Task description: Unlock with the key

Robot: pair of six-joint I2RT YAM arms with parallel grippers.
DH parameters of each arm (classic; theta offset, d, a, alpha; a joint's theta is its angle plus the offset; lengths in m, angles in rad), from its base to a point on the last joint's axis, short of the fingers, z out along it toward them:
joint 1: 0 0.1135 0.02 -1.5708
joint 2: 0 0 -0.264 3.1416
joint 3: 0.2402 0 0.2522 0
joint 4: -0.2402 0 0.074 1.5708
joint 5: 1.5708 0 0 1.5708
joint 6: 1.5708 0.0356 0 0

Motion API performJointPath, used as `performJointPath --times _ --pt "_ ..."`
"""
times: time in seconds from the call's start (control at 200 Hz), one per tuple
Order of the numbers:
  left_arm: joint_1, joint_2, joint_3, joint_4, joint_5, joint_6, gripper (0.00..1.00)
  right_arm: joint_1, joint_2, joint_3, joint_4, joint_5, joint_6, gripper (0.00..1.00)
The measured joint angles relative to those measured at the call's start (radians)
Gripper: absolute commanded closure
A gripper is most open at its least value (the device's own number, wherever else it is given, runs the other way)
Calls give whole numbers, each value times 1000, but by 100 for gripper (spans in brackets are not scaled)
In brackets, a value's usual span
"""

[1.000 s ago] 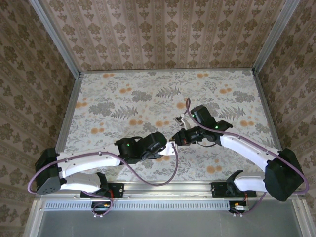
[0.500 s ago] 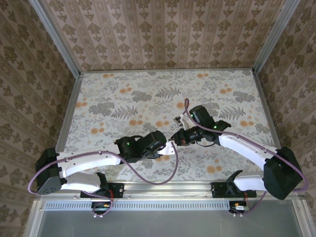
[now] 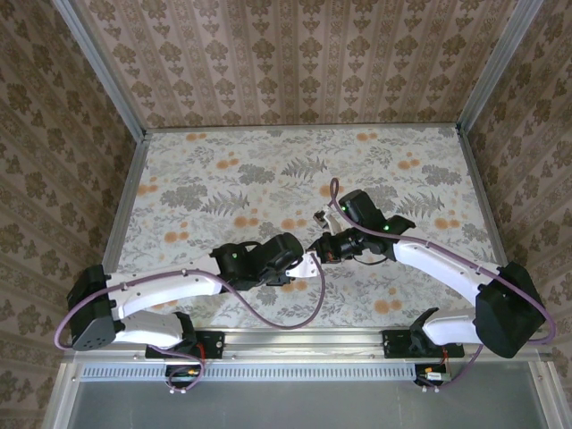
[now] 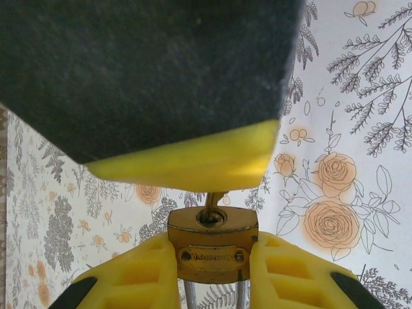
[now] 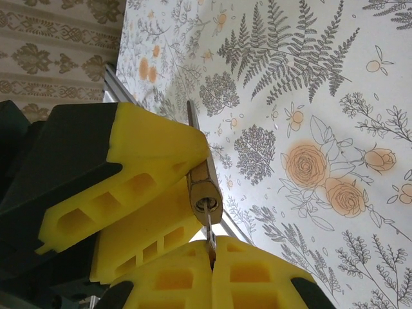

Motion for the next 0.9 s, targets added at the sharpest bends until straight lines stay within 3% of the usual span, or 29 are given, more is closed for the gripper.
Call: performJointPath --times 0.905 --pt "28 13 6 16 24 -44 77 4 -22 -7 33 29 58 100"
